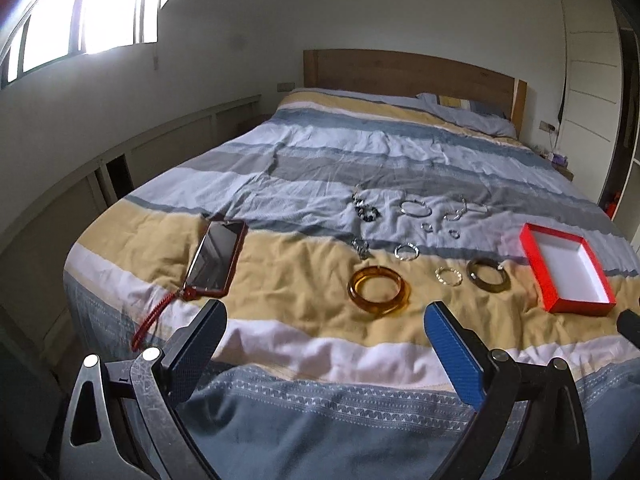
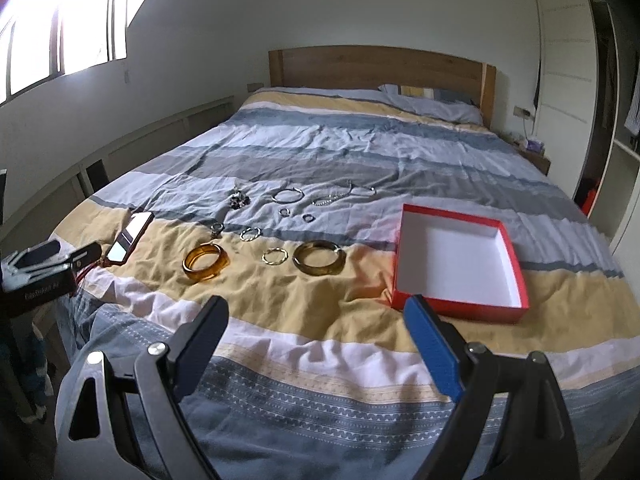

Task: Organize jewelry
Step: 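Grasp the dark brown bangle with the right tool while the left tool grasps the amber bangle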

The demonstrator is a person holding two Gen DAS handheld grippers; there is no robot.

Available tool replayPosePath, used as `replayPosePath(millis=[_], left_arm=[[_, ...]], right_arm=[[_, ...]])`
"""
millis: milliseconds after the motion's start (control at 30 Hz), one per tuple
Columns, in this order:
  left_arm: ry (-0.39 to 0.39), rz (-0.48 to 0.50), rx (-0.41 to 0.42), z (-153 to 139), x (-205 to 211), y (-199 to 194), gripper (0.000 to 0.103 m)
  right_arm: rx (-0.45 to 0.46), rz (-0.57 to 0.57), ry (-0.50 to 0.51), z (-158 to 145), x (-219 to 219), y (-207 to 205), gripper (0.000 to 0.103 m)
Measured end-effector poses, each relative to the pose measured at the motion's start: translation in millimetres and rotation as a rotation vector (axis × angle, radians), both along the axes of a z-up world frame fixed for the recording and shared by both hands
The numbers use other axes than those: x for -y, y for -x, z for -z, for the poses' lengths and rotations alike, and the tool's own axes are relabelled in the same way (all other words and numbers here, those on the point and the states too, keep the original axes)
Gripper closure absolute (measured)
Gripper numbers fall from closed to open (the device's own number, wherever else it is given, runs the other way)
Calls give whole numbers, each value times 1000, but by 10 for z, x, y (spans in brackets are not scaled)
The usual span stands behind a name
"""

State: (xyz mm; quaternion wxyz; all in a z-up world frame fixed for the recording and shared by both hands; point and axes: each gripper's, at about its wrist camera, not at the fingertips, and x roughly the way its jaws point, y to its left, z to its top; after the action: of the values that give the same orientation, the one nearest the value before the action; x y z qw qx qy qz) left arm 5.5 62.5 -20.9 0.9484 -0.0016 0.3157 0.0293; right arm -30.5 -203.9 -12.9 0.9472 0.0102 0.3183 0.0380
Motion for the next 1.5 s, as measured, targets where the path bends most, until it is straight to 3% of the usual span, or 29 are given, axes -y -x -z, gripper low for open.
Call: replayPosePath(millis=[633, 833, 967, 1133, 1200, 1333, 1500], left_arm=[[-34, -55, -135, 363, -58, -622, 5], [-4, -40, -179, 493, -35, -997, 13], [9, -29, -216, 622, -8, -1228, 22], [6, -29, -253, 785, 30, -1512, 25], [13, -21, -280, 876, 28, -1617, 35], [36, -12, -323, 1035, 26, -1774, 44], [87, 13, -382, 1222, 30, -1913, 64]], right_arm=[[-121, -59, -99, 441, 140, -851, 15], [-173, -54, -122, 587, 229, -1238, 18], [-197, -62, -140, 674, 270, -1481, 35], [-250, -56, -156, 881, 327, -1859, 45], [-277, -56, -168, 970, 338, -1981, 58], [-317, -45, -194, 1130, 389, -2170, 62], [-376, -29, -205, 1338, 402, -2344, 68]])
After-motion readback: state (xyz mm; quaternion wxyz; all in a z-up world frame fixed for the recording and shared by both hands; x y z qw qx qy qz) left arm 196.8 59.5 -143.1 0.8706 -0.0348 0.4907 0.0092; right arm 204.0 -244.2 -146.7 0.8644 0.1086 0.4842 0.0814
